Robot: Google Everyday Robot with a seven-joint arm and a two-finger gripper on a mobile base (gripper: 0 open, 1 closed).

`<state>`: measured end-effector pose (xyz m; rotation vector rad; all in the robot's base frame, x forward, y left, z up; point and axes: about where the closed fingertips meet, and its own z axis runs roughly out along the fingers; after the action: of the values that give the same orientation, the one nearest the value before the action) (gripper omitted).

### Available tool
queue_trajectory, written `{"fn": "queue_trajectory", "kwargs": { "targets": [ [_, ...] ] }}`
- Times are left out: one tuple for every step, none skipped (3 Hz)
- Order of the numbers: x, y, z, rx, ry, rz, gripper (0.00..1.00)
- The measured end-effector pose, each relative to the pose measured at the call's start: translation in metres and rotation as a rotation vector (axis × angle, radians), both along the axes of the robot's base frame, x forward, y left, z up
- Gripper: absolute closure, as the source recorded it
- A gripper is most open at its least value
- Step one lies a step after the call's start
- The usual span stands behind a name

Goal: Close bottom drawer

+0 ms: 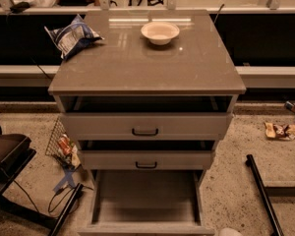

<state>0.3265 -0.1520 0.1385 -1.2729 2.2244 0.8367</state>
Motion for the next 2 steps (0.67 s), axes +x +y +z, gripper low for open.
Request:
{"fn": "queue_trajectory", "kwargs": {
  "targets": [
    [0.0339, 0.0047, -0.0161, 0.027, -0.047, 0.045, 1.0],
    [0.0332, 0.0046, -0.0161, 0.028, -0.047, 0.046, 1.0]
  ]
}}
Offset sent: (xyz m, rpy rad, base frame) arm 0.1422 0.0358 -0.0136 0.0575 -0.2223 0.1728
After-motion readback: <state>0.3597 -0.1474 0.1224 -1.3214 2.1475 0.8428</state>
